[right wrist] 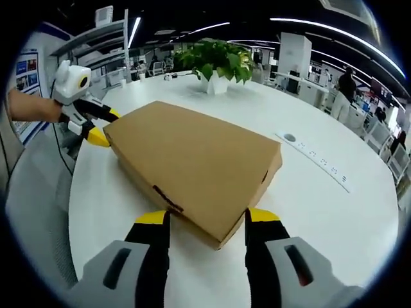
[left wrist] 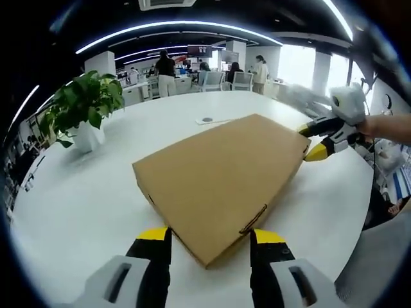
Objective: Operate the shoe box by opening the lid, removing the specified soft item, and placing it in the target area until the item is outside and the box remains undamaged.
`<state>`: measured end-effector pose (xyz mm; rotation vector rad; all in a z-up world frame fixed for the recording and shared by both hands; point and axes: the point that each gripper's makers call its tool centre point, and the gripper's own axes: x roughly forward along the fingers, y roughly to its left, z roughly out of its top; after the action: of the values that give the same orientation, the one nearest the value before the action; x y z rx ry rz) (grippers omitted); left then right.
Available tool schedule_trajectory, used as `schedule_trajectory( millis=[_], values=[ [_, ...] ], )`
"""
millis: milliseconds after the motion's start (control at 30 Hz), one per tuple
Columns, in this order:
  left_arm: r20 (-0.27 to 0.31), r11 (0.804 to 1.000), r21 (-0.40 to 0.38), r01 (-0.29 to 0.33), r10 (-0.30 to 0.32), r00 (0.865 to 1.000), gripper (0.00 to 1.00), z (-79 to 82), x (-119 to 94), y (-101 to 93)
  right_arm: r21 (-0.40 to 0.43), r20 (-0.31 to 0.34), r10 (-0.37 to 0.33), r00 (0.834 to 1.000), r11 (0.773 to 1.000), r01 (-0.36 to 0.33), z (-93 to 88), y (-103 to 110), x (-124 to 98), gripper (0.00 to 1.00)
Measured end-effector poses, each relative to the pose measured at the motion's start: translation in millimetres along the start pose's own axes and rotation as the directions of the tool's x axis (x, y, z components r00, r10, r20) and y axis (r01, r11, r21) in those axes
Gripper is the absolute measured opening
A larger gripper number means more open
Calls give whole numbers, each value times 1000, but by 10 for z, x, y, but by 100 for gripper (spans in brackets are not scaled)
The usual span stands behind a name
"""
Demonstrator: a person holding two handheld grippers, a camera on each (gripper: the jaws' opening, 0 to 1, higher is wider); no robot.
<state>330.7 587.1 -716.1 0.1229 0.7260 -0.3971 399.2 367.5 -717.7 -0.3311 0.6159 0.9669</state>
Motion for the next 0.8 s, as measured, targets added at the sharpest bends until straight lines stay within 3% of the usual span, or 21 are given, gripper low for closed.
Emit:
schedule_trajectory(
  millis=[800],
  values=[
    [-59,994,63,93,-89,994,47,-206,-228,252,95,-17,-64,998,993,65,-19,558,-34,41]
  ],
)
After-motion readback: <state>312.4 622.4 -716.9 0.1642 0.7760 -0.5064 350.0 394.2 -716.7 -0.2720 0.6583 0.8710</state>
